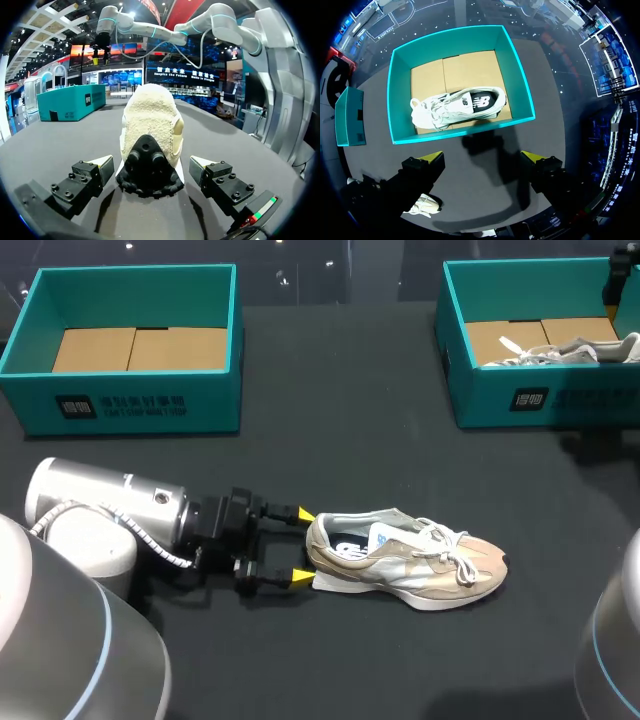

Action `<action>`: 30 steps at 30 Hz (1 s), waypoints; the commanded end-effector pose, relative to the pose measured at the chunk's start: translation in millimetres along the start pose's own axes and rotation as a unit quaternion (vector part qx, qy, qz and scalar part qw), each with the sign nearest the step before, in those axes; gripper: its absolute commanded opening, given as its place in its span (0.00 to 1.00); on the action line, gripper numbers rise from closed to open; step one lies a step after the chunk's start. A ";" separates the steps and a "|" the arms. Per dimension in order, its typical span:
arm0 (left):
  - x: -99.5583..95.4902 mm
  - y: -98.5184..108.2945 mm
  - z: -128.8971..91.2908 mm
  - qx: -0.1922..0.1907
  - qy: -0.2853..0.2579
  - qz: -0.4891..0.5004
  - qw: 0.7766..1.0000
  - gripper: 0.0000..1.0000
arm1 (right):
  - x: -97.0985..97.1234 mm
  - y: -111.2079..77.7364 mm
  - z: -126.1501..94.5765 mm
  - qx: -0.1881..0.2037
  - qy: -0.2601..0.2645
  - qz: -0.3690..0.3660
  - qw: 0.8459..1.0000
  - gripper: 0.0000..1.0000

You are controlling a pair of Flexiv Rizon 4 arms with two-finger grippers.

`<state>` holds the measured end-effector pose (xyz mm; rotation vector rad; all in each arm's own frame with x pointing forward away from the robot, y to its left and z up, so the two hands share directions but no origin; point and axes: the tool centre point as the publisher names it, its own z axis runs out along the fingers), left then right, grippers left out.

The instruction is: Take the shoe out of the shoebox, open the shoe tongue, remove and reinsert the insole, then place the shoe into the shoebox

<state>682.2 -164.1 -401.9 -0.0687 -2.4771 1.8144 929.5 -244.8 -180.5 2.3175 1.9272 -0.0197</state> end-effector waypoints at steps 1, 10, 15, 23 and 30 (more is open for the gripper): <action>-1.0 1.0 11.5 -0.001 0.000 0.002 1.000 1.00 | -0.2 0.3 -0.1 0.000 0.000 0.000 1.000 1.00; -0.6 0.1 27.7 0.000 0.003 0.005 1.000 1.00 | -0.2 0.3 -0.1 0.000 0.000 0.000 1.000 1.00; -0.3 0.2 35.3 0.000 0.004 0.005 1.000 1.00 | -0.2 0.3 -0.1 0.000 0.000 0.000 1.000 1.00; 0.9 0.9 44.8 0.002 0.006 0.002 1.000 1.00 | -0.2 0.3 -0.1 0.000 0.000 0.000 1.000 1.00; 1.7 -1.6 49.6 0.007 0.008 0.004 1.000 1.00 | -0.2 0.3 -0.1 0.000 0.000 0.000 1.000 1.00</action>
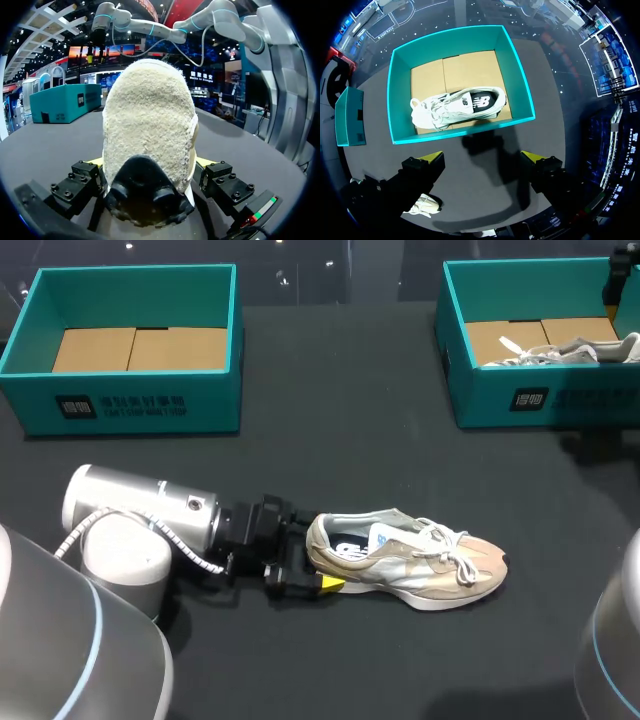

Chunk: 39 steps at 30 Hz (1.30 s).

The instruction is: Take the shoe out of the shoebox, open the shoe tongue, remove and reinsert the insole, then place the shoe into the shoebox

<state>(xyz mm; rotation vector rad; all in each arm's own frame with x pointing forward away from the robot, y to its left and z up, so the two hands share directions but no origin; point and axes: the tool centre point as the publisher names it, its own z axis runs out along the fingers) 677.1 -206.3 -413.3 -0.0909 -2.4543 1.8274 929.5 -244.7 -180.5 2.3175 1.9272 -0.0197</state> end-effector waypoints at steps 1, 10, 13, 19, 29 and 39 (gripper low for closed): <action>0.1 0.2 6.5 0.001 0.000 0.001 1.000 1.00 | -0.2 0.3 -0.1 0.000 0.000 0.000 1.000 1.00; -0.6 0.2 10.0 0.006 -0.010 0.011 1.000 0.00 | -0.2 0.3 -0.1 0.000 0.000 0.000 1.000 1.00; -3.9 -0.2 5.0 0.008 -0.021 0.011 1.000 0.00 | -0.2 0.3 -0.1 0.000 0.000 0.000 1.000 1.00; -14.1 -0.6 -5.5 0.010 -0.043 0.006 0.999 0.00 | -0.2 0.3 -0.1 0.000 0.000 0.000 1.000 1.00; -16.5 0.5 -10.7 0.008 -0.049 0.007 0.999 0.00 | -0.2 0.3 -0.1 0.000 0.000 0.000 1.000 1.00; -17.6 2.8 -12.8 0.004 -0.046 -0.003 0.999 0.00 | -0.2 0.3 -0.1 0.000 0.000 0.000 1.000 1.00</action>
